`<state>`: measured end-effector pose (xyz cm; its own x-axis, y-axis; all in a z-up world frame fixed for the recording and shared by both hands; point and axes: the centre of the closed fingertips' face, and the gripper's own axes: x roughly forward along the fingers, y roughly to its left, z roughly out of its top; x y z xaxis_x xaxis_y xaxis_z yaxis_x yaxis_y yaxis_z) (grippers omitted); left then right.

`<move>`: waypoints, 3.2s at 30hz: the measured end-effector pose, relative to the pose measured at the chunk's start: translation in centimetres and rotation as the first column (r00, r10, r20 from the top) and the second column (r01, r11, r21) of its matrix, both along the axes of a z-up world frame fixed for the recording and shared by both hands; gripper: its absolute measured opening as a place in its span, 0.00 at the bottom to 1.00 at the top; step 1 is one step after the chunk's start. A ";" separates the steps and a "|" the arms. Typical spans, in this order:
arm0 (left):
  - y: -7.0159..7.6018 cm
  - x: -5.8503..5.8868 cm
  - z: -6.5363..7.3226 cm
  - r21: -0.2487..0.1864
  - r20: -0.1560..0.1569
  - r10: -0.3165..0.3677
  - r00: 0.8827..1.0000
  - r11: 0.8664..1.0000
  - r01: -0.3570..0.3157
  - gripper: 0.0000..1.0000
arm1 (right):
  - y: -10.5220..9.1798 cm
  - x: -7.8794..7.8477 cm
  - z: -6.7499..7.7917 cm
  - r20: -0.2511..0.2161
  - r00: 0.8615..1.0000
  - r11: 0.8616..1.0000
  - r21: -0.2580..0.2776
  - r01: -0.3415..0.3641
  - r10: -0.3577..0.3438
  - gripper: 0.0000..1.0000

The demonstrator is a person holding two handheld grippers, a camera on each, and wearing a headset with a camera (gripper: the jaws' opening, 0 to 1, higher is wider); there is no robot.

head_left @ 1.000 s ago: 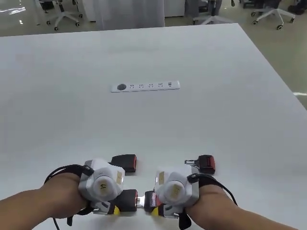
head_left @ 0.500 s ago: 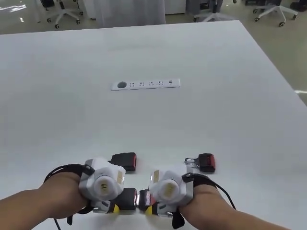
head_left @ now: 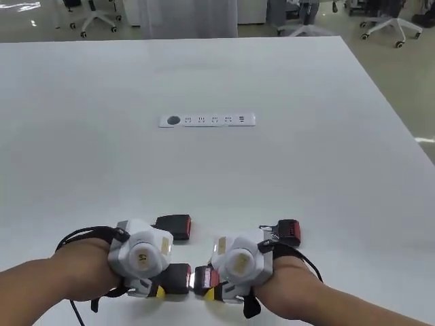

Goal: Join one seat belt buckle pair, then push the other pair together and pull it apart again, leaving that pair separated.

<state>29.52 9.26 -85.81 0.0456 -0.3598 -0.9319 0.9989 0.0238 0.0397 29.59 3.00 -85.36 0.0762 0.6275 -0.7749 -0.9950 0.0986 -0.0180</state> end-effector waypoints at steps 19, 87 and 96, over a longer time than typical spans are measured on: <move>0.2 0.9 2.8 -0.045 0.024 0.025 0.999 0.999 -0.024 0.41 | -0.1 -0.1 3.1 0.046 0.998 0.998 0.054 -0.040 0.038 0.37; 1.0 11.0 0.7 0.046 0.039 0.027 0.999 0.999 -0.028 0.32 | -9.7 10.4 0.2 0.114 0.992 0.997 -0.056 0.056 -0.049 0.33; 1.3 11.2 0.3 0.063 0.043 0.035 0.998 0.997 -0.037 0.32 | -5.2 10.5 0.2 0.131 0.991 0.999 -0.019 0.028 -0.025 0.33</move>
